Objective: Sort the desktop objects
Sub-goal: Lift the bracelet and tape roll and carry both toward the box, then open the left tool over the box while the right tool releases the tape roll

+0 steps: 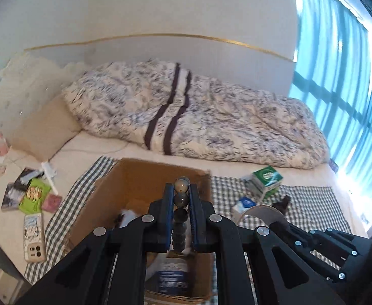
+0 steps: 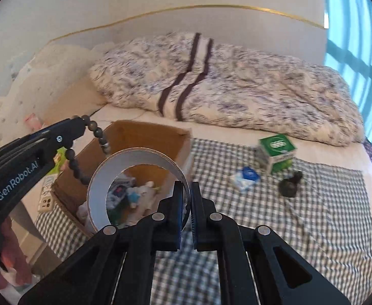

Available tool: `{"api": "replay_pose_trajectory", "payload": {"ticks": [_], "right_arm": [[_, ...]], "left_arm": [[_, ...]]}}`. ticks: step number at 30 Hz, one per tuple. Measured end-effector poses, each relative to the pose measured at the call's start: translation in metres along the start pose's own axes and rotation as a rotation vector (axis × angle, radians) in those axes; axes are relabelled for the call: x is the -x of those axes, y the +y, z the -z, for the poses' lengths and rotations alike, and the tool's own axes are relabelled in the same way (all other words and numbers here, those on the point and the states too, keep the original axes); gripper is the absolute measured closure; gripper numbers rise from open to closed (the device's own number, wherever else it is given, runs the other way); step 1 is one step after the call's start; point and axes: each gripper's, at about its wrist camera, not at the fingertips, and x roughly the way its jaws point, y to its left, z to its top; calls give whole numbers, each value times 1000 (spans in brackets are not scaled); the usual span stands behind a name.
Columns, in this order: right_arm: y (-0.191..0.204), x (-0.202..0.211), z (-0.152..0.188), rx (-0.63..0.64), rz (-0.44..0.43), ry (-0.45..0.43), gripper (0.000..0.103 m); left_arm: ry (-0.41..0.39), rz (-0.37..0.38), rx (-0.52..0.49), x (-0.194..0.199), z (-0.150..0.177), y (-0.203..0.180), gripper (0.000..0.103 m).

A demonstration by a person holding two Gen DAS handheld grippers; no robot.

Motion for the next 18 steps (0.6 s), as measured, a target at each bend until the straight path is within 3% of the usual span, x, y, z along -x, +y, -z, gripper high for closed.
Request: {"api": "replay_pose_trajectory", "payload": {"ticks": [15, 16, 17, 18], "right_arm": [[47, -82, 2, 93, -16, 111, 95], [46, -86, 3, 92, -25, 114, 87], [46, -88, 4, 89, -32, 116, 77], [45, -90, 5, 83, -37, 117, 53]], "left_arm": [[102, -38, 46, -66, 28, 52, 89], [97, -54, 39, -67, 30, 52, 81], [95, -67, 39, -68, 30, 51, 56], [92, -78, 48, -68, 31, 52, 40]]}}
